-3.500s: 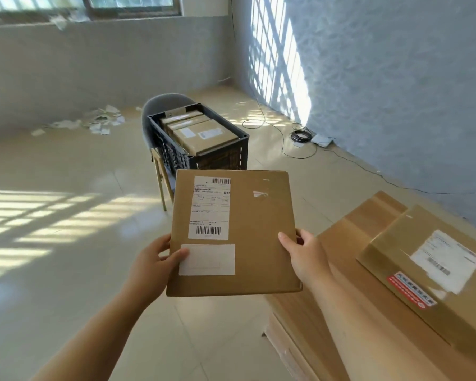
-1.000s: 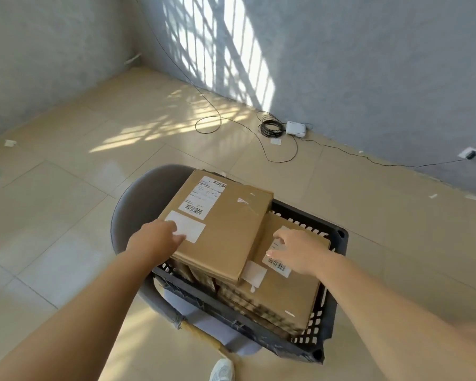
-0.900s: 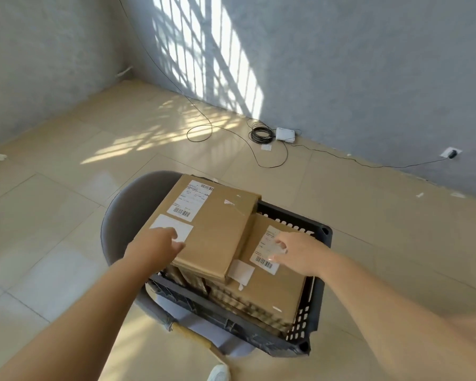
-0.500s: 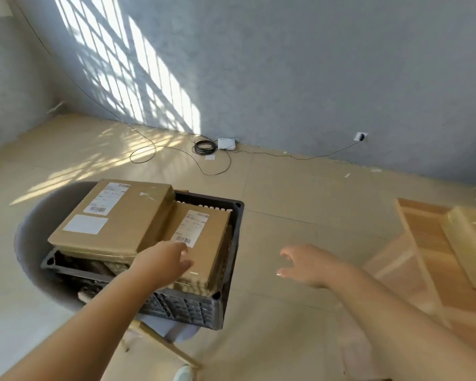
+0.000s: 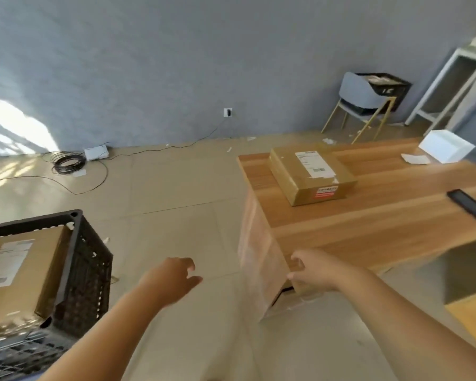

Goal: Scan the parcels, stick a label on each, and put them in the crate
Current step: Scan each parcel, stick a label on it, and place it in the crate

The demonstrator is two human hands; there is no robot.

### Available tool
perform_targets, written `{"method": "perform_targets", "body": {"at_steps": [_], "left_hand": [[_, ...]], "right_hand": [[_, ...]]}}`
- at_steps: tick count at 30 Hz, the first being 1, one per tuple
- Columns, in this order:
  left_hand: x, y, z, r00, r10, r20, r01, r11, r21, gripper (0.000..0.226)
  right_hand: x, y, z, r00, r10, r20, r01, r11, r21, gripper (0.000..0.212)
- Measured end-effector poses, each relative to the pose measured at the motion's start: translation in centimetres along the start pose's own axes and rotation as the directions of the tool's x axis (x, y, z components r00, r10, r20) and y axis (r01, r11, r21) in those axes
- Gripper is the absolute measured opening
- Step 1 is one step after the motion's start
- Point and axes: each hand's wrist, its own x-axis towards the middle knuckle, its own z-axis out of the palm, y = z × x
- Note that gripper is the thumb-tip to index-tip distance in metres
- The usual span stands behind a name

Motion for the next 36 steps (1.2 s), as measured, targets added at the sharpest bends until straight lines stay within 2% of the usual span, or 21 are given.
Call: {"method": "perform_targets", "body": {"at_steps": [5, 14, 17, 21, 24, 32, 34, 36], "left_hand": [[5.1, 7.5, 1.8, 0.993, 0.098, 0.071, -0.098, 0.995, -0.009, 0.041], [16.8, 19.5, 3.6, 0.988, 0.133, 0.083, -0.107, 0.96, -0.259, 0.029], [21.1, 23.1, 3.5, 0.996, 0.075, 0.046, -0.051, 0.923, -0.382, 0.033], [26.9, 27.6, 2.5, 0.994, -0.09, -0.069, 0.049, 0.887, -0.459, 0.064], [30.3, 30.1, 2.4, 0.972, -0.227, -0.05, 0.172, 0.847, -0.503, 0.077], [33.3, 34.3, 4.7, 0.895, -0.437, -0.093, 0.236, 0.639, -0.732, 0.043], [32.6, 35.7, 5.5, 0.869, -0.476, -0.136, 0.222, 0.619, -0.753, 0.043], [31.5, 37.5, 6.4, 0.844, -0.514, -0.156, 0.23, 0.607, -0.76, 0.053]], "right_hand": [[0.0, 8.9, -1.6, 0.986, 0.16, -0.055, -0.153, 0.982, 0.107, 0.06], [4.5, 20.8, -6.7, 0.923, 0.347, -0.169, -0.309, 0.926, 0.216, 0.052], [6.6, 23.9, -8.7, 0.912, 0.373, -0.17, -0.335, 0.917, 0.215, 0.049], [9.3, 27.6, -11.0, 0.908, 0.375, -0.188, -0.339, 0.92, 0.197, 0.05], [10.8, 30.1, -12.1, 0.915, 0.357, -0.19, -0.32, 0.927, 0.197, 0.051], [14.1, 38.5, -14.7, 0.957, 0.23, -0.175, -0.2, 0.965, 0.172, 0.048], [14.4, 41.1, -15.4, 0.966, 0.197, -0.166, -0.169, 0.972, 0.165, 0.048], [14.6, 43.9, -16.1, 0.972, 0.168, -0.164, -0.144, 0.978, 0.15, 0.049]]}}
